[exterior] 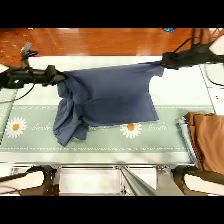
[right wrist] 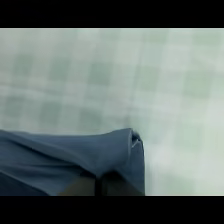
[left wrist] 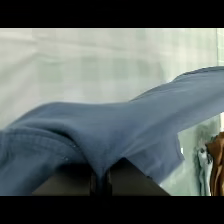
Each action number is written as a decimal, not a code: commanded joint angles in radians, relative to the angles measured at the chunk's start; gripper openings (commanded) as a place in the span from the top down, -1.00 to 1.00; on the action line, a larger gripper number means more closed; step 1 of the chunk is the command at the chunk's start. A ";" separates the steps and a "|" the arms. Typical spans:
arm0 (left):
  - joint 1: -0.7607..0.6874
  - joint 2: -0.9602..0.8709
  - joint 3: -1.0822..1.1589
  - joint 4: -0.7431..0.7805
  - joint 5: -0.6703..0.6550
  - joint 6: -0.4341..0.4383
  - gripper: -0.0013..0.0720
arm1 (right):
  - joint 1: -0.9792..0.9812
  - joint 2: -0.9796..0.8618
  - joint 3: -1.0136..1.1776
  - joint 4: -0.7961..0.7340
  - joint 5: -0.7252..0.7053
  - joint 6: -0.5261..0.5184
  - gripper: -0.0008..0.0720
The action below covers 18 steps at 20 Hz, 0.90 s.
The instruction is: Fold the shirts.
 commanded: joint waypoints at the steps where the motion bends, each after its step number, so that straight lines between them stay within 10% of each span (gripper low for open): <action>1: -0.028 -0.234 0.207 -0.029 0.031 -0.014 0.82 | -0.047 -0.214 0.094 0.162 -0.081 0.059 0.89; 2: -0.034 -0.268 0.256 -0.029 0.026 -0.043 0.24 | -0.065 -0.247 0.111 0.237 -0.082 0.054 0.72; 3: -0.036 -0.290 0.294 -0.028 0.008 -0.071 -0.38 | -0.084 -0.273 0.122 0.309 -0.080 0.039 0.08; 4: -0.031 -0.304 0.335 -0.020 -0.038 -0.095 -0.43 | -0.104 -0.284 0.125 0.362 -0.068 0.022 -0.16; 10: 0.160 -0.226 0.428 0.424 -0.429 -0.261 -0.43 | -0.325 -0.193 0.141 0.285 0.321 -0.093 -0.14; 14: 0.282 0.027 -0.022 0.505 -0.339 -0.233 -0.42 | -0.414 0.057 -0.235 0.119 0.243 -0.095 -0.14; 18: 0.473 0.245 -0.455 0.489 -0.244 -0.159 -0.42 | -0.442 0.349 -0.712 0.395 0.121 -0.272 -0.14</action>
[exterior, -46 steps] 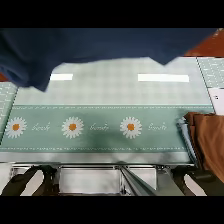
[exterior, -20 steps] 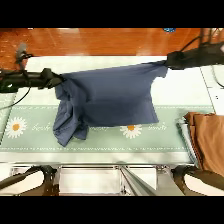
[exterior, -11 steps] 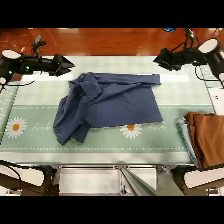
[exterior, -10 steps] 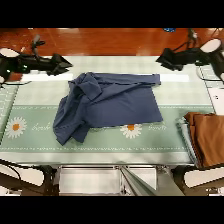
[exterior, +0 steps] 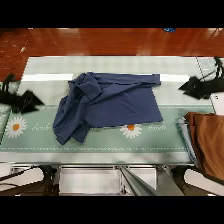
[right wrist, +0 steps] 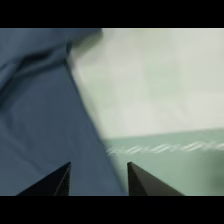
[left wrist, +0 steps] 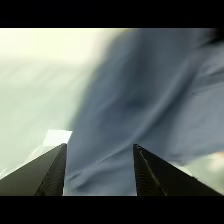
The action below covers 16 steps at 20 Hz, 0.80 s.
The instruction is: Fold the shirts.
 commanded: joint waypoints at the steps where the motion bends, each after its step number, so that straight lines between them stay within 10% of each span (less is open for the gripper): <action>1: 0.171 0.177 -0.339 -0.026 0.043 0.091 -0.42 | -0.027 0.237 -0.352 0.132 -0.074 -0.111 -0.14; 16: 0.002 0.095 -0.488 -0.158 0.247 0.181 -0.40 | -0.027 0.368 -0.470 0.199 -0.076 -0.116 -0.14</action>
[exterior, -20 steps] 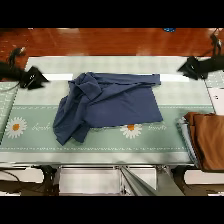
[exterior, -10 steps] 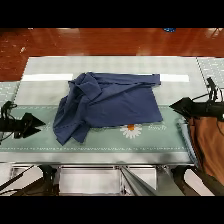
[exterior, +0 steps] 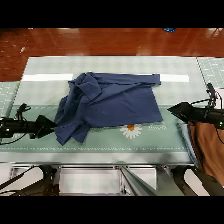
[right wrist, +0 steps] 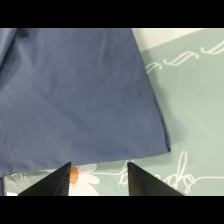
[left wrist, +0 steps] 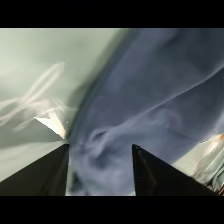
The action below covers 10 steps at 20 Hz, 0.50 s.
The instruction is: Fold the shirts.
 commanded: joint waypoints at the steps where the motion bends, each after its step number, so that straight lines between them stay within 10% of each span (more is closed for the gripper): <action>1: -0.096 -0.050 -0.006 -0.018 0.097 0.012 -0.32 | -0.001 0.003 -0.003 0.019 -0.025 0.007 -0.14; 3: -0.120 -0.082 -0.001 -0.019 0.099 0.013 0.86 | -0.016 0.003 -0.003 0.009 -0.063 0.016 -0.14; 10: -0.117 -0.081 0.064 -0.022 0.063 0.013 0.90 | -0.072 -0.030 -0.113 -0.208 0.010 0.162 -0.14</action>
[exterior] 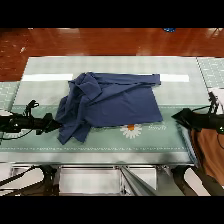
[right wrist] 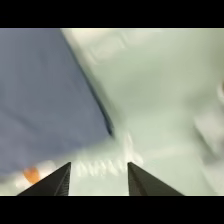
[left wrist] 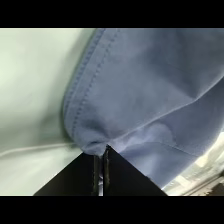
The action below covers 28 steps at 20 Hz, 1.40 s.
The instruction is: Fold the shirts.
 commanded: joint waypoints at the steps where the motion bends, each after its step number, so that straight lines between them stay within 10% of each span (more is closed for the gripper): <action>1: -0.004 -0.003 0.027 -0.004 0.001 0.001 0.90 | -0.008 -0.049 -0.052 -0.005 0.014 0.007 -0.14; 11: -0.004 -0.004 0.027 -0.006 0.002 0.001 0.90 | 0.237 -0.460 0.153 0.278 -0.181 -0.086 -0.08; 15: -0.004 -0.002 0.059 -0.082 -0.010 0.002 0.90 | 0.372 -0.542 0.328 0.287 -0.154 -0.114 0.89; 23: -0.003 0.180 0.582 -0.508 -0.079 0.011 0.90 | 0.374 -0.420 1.134 -0.042 0.127 0.063 0.89; 28: 0.010 0.268 1.045 -0.525 0.013 -0.077 0.90 | 0.319 -0.329 1.599 -0.130 0.170 0.136 0.89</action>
